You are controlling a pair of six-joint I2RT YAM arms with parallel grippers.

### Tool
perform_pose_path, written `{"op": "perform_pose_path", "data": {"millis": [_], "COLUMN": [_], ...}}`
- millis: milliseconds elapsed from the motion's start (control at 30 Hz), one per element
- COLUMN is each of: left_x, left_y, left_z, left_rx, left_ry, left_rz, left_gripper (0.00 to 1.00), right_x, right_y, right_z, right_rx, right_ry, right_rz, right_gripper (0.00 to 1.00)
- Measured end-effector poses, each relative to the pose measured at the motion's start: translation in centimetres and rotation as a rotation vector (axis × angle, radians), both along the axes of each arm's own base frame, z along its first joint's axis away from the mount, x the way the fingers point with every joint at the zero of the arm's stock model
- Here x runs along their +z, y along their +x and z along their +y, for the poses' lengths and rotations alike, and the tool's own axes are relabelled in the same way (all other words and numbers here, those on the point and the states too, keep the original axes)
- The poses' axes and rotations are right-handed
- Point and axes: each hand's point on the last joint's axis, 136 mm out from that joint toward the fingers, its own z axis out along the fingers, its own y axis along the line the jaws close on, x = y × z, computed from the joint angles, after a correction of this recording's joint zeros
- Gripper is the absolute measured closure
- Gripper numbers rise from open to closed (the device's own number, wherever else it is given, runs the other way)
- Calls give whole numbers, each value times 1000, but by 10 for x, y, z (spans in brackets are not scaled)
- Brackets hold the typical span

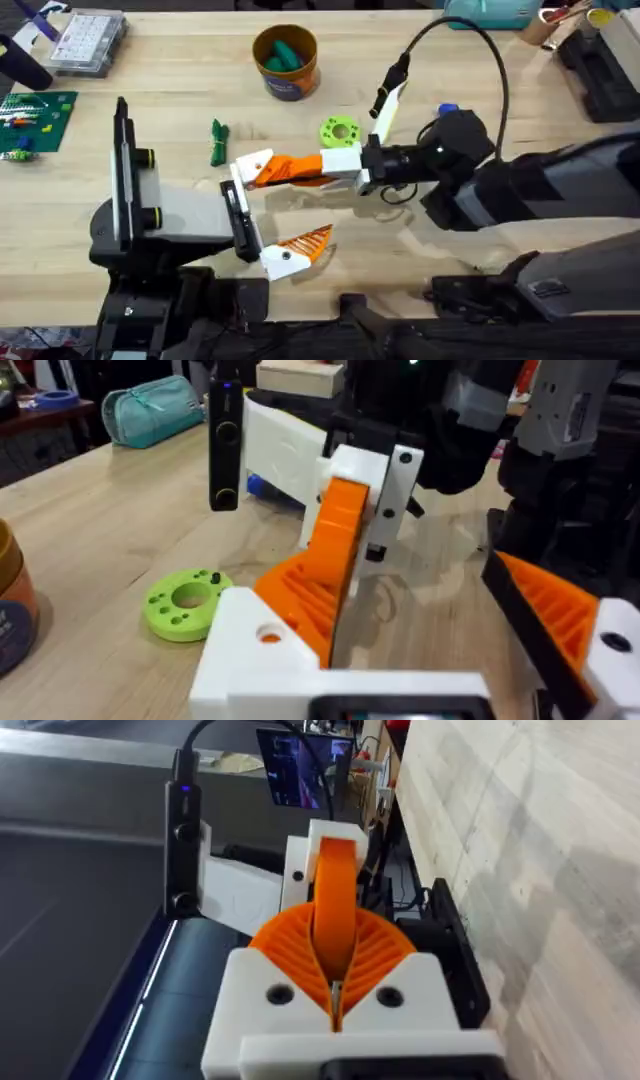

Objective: Pick up the gripper from the table and insert it into the empty holder that is missing its gripper. Then pick up a screw, insert it into the mounting hole, and use the screwdriver to tighten it. Finally, clean up the table by picking up the vegetable and placing it into the bucket.

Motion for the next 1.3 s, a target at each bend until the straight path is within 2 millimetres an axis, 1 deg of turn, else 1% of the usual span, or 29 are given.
{"op": "perform_pose_path", "data": {"millis": [500, 1067, 1300], "left_x": [0, 0, 0], "left_y": [1, 2, 2], "left_z": [1, 1, 1], "left_rx": [8, 11, 13], "left_ry": [-2, -4, -3], "left_rz": [6, 13, 9], "left_gripper": [11, 11, 11], "right_x": [0, -2, 2], "right_y": [4, 9, 11], "right_z": [13, 12, 14], "right_rx": [23, 31, 54], "right_ry": [4, -10, -9], "right_rz": [11, 26, 20], "right_gripper": [991, 991, 991]}}
